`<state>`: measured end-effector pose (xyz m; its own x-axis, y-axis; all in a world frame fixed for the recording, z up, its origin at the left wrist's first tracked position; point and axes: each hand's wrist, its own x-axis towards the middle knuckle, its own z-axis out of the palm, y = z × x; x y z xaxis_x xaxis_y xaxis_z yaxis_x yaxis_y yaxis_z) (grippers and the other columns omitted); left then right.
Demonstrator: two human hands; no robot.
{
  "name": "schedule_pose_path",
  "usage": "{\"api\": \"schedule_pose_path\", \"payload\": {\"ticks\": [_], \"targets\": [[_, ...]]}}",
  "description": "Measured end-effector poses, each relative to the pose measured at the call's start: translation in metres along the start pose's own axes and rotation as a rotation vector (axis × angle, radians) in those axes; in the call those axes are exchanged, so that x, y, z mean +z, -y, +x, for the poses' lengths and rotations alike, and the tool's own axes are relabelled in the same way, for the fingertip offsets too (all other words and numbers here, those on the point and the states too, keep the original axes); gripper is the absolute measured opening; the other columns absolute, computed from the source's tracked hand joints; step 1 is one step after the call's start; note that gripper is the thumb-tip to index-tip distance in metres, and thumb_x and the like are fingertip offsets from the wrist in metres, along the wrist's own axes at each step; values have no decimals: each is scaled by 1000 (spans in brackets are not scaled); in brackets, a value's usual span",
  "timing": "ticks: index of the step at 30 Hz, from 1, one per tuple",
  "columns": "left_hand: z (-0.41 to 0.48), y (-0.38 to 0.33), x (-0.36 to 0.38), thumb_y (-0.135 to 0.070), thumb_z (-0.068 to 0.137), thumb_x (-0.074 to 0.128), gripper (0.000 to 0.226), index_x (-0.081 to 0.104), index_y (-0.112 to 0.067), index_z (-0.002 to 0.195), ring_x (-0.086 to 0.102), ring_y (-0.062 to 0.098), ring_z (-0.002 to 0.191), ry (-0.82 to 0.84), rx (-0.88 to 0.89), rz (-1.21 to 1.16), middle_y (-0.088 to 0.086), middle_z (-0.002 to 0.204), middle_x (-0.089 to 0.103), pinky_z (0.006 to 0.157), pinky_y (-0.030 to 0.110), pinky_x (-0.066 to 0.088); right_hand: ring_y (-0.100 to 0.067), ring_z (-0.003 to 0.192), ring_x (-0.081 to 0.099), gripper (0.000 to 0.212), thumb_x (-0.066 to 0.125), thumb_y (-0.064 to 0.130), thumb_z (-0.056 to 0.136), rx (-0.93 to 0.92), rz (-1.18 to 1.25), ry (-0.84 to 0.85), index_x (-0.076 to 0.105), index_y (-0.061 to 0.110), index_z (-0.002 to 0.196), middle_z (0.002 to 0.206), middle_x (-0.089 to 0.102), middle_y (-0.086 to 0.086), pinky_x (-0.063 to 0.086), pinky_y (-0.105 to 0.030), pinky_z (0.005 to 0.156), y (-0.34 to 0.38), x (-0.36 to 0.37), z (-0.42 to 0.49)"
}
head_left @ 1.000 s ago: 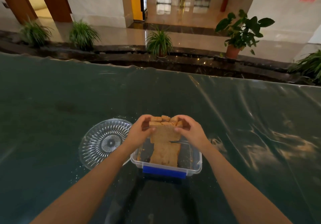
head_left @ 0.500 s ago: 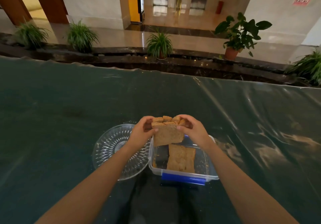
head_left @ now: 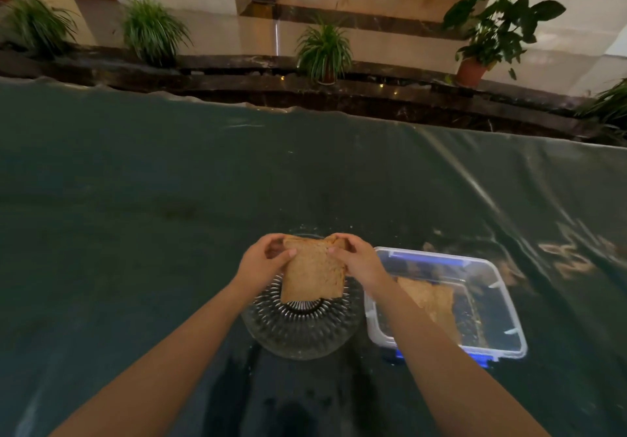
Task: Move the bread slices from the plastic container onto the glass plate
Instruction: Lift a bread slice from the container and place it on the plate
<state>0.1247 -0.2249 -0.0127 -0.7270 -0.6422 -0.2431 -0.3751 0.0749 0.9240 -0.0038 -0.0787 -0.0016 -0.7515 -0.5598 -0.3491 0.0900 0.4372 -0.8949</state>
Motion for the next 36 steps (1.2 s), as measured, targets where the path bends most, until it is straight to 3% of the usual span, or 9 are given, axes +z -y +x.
{"api": "schedule_pose_path", "payload": {"ticks": [7, 13, 17, 20, 22, 29, 33, 34, 36], "targets": [[20, 40, -1, -24, 83, 68, 43, 57, -8, 122, 65, 25, 100, 42, -156, 83, 11, 112, 66, 79, 42, 60, -29, 107, 60, 27, 54, 15, 90, 219, -77, -117, 63, 7, 114, 115, 65, -14, 49, -42, 95, -24, 42, 21], [33, 39, 8, -34, 89, 57, 47, 54, -12, 130, 61, 23, 114, 89, -171, 273, 9, 126, 64, 99, 34, 48, -22, 105, 57, 36, 48, 13, 91, 193, -288, -157, 53, 11, 127, 125, 61, -10, 43, -27, 88, -31, 46, 32], [35, 35, 10, -31, 91, 52, 48, 48, -13, 136, 57, 21, 121, 101, -138, 317, 7, 132, 61, 100, 29, 41, -30, 120, 54, 51, 51, 15, 91, 170, -405, -104, 40, 13, 140, 136, 52, -14, 45, -38, 103, -30, 41, 34], [34, 32, 9, -28, 93, 51, 48, 47, -11, 137, 56, 22, 123, 103, -102, 359, 9, 134, 60, 101, 30, 41, -32, 118, 55, 58, 53, 9, 87, 158, -483, -52, 36, 13, 142, 137, 49, -16, 49, -42, 100, -26, 38, 32], [32, 28, 8, -26, 93, 51, 45, 49, -10, 135, 58, 22, 119, 94, -70, 399, 10, 132, 61, 94, 27, 42, -33, 120, 53, 64, 55, 9, 86, 148, -542, -15, 29, 13, 145, 140, 44, -17, 50, -43, 98, -22, 35, 29], [29, 7, 2, -24, 92, 49, 34, 58, -9, 121, 59, 30, 113, 131, -35, 551, 13, 124, 63, 93, 37, 46, -38, 136, 32, 80, 64, 20, 83, 102, -707, 150, 18, 13, 148, 150, 29, -18, 35, -44, 111, -7, 20, 27], [20, -17, 8, -23, 92, 46, 48, 45, -8, 137, 49, 31, 128, 146, -114, 640, 14, 139, 52, 104, 38, 40, -36, 136, 35, 85, 70, 26, 80, 77, -601, 210, 21, 9, 147, 151, 31, -18, 35, -44, 111, 8, -4, 21], [19, -24, 11, -23, 91, 46, 47, 47, -8, 135, 50, 31, 127, 146, -130, 648, 15, 138, 53, 103, 37, 40, -35, 135, 37, 84, 70, 24, 81, 72, -552, 222, 22, 8, 147, 151, 31, -20, 36, -42, 111, 12, -11, 19], [16, -41, 18, -24, 90, 46, 33, 60, -7, 114, 59, 30, 110, 159, -133, 635, 18, 119, 63, 92, 38, 46, -33, 134, 40, 81, 71, 20, 81, 73, -447, 240, 25, 6, 146, 150, 33, -21, 38, -32, 104, 20, -29, 14]]}}
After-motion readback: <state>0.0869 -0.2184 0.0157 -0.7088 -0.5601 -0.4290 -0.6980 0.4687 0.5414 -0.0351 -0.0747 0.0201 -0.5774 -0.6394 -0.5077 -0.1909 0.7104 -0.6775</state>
